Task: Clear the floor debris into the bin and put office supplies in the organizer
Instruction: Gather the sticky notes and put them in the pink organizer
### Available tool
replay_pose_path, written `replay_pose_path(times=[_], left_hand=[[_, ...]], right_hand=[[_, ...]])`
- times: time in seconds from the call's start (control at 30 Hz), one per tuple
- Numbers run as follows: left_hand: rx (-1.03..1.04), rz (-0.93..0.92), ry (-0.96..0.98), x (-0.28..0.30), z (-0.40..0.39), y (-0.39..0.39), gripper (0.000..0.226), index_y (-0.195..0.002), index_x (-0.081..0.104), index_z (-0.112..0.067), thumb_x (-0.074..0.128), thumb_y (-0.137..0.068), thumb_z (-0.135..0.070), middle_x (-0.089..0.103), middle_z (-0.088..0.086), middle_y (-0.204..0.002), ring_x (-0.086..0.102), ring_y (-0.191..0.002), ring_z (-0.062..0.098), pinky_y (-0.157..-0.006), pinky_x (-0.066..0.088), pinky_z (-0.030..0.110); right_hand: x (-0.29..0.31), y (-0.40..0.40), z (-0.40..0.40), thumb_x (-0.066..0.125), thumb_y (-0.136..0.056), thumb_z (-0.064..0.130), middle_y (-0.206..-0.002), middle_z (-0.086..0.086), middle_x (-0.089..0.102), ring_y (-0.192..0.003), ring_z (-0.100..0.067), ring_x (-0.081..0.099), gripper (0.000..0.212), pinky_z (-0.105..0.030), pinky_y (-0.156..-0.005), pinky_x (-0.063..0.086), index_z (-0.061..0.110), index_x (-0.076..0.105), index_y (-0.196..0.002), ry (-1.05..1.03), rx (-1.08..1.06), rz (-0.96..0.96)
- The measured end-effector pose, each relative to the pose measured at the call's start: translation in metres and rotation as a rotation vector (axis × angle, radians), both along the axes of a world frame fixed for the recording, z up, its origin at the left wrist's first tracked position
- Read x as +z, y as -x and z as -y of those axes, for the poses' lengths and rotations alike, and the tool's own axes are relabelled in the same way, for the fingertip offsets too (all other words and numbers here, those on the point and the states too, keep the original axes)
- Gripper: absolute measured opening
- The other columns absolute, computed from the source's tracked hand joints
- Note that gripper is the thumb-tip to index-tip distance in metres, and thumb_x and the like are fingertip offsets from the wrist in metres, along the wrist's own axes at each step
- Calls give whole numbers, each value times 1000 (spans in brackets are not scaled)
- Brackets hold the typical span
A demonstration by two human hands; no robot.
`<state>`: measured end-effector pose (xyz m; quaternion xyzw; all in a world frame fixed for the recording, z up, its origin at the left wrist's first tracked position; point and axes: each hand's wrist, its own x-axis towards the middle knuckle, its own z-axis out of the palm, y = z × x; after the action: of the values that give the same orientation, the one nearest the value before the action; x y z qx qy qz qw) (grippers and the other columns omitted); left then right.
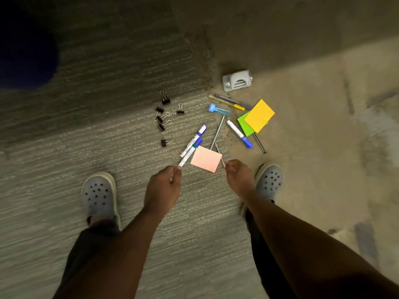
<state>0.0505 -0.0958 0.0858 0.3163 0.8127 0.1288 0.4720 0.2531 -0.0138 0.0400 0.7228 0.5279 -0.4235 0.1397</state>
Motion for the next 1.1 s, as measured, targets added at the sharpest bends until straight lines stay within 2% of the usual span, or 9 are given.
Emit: replay_pose_path(times=[0.1,0.17,0.33,0.5,0.67,0.77,0.93,1.0,1.1], left_hand=[[-105,-36,56,-19,-2,-10,20,-98,69,-10,55,-95,-24,72,13,-89,66,-82,32,-73,53,38],[-172,-69,88,-32,-5,-16,19,-100,68,-11,56,-93,-23,72,13,-93,66,-84,32,-74,53,36],[-314,-146,126,-67,-23,-27,22,-105,67,-8,58,-90,-21,69,18,-100,64,-90,38,-76,51,39],[-552,-210,52,-93,-41,-45,35,-121,58,-12,62,-86,-19,61,13,-119,59,-103,33,-85,50,42],[-898,-331,-69,-115,-59,-70,58,-133,45,-14,71,-81,-22,51,8,-130,52,-111,32,-88,49,43],[-1019,-387,-41,-128,-68,-83,66,-134,40,-13,73,-79,-30,51,9,-129,48,-115,30,-90,46,42],[-1064,-530,-41,-140,-69,-97,55,-124,42,-13,72,-79,-28,53,11,-121,48,-112,31,-92,40,43],[-1047,-544,-82,-140,-69,-97,47,-119,45,-13,70,-80,-23,54,11,-118,48,-109,31,-92,38,42],[-1066,-541,-161,-136,-67,-94,36,-118,51,-12,64,-86,-19,54,13,-115,48,-107,32,-91,37,43]], right_hand=[[-16,-21,-4,45,-96,31,-113,-19,67,-106,-36,61,31,-35,-87,46,11,66,-110,181,63,42],[-25,-30,-6,43,-97,34,-116,-16,67,-107,-34,60,34,-32,-86,45,13,65,-112,250,125,47],[-49,-38,-12,47,-94,32,-117,-13,67,-108,-31,61,31,-30,-84,45,16,66,-112,261,220,13],[-73,-39,-17,52,-88,25,-106,-10,71,-99,-30,63,21,-26,-76,43,17,67,-99,129,76,-12],[-90,-35,-10,67,-84,29,-103,-11,69,-96,-28,63,22,-36,-84,51,14,65,-100,30,50,-88],[-99,-35,-13,68,-83,26,-102,-9,68,-95,-26,63,23,-34,-84,50,14,63,-102,-18,49,-116],[-106,-48,-40,53,-90,20,-100,-12,63,-90,-27,60,15,-31,-71,45,10,62,-96,-215,102,-56],[-104,-55,-56,50,-92,20,-107,-13,58,-95,-28,56,18,-34,-73,45,11,61,-103,-320,206,-2],[-98,-72,-87,49,-90,8,-114,-15,54,-104,-33,51,29,-42,-79,47,12,59,-116,-481,382,97]])
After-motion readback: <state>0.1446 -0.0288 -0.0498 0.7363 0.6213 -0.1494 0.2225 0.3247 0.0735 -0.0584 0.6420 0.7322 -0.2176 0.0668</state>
